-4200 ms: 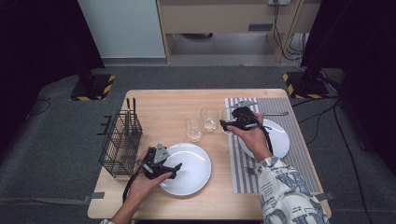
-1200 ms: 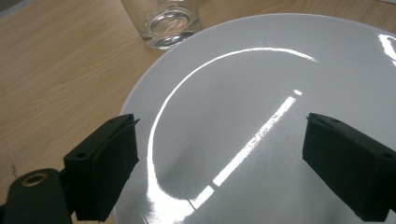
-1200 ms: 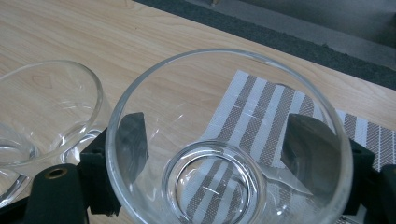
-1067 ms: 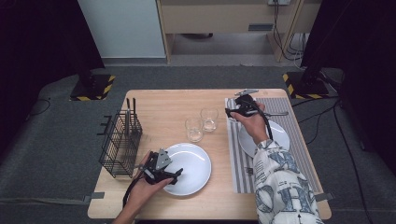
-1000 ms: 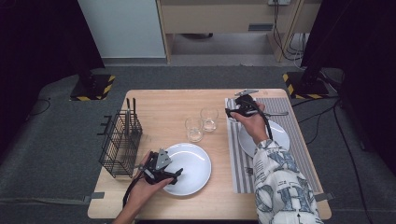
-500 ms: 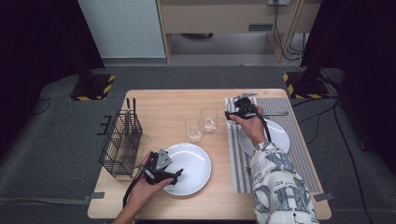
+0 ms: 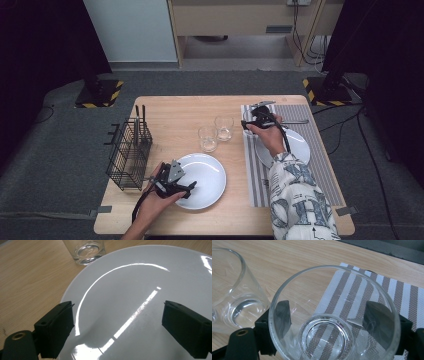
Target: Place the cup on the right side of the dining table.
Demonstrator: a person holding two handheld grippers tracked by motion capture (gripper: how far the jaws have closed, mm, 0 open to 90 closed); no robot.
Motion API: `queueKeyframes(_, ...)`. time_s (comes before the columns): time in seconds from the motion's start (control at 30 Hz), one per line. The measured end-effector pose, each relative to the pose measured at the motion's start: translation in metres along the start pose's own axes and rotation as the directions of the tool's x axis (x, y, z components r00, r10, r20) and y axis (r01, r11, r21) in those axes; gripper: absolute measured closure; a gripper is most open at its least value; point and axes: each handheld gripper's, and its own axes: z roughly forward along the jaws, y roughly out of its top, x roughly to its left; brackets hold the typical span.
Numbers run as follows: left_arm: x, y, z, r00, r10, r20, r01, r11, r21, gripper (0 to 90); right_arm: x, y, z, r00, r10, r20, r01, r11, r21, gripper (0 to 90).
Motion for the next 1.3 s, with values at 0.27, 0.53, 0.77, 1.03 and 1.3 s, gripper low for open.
queueKeyframes(0.27,-0.0002,0.0,0.0002,1.0,0.002,0.0,-0.002,1.0,0.002,9.8,-0.0024,-0.003,0.0014,1.0,0.004,0.005,-0.004,1.0,0.005,19.6)
queueKeyframes(0.53,-0.0009,0.0003,0.0003,1.0,0.004,0.0,-0.004,1.0,0.001,9.8,-0.0043,-0.0035,0.0017,0.9999,0.016,0.006,-0.016,1.0,0.005,19.6)
queueKeyframes(0.77,-0.0007,0.0004,-0.0003,1.0,0.003,-0.003,-0.003,1.0,-0.003,9.8,-0.0024,-0.0034,0.0024,0.9999,0.009,0.007,-0.009,1.0,0.004,19.5)
queueKeyframes(1.03,-0.0011,0.0006,-0.0002,1.0,0.005,-0.001,-0.005,1.0,-0.002,9.9,-0.0033,-0.0038,0.0027,0.9999,0.013,0.007,-0.013,1.0,-0.002,19.5)
queueKeyframes(1.3,-0.0017,0.0007,0.0002,1.0,0.006,0.001,-0.006,1.0,-0.002,9.9,-0.0032,-0.0047,0.0018,0.9999,0.011,0.006,-0.011,1.0,0.007,19.4)
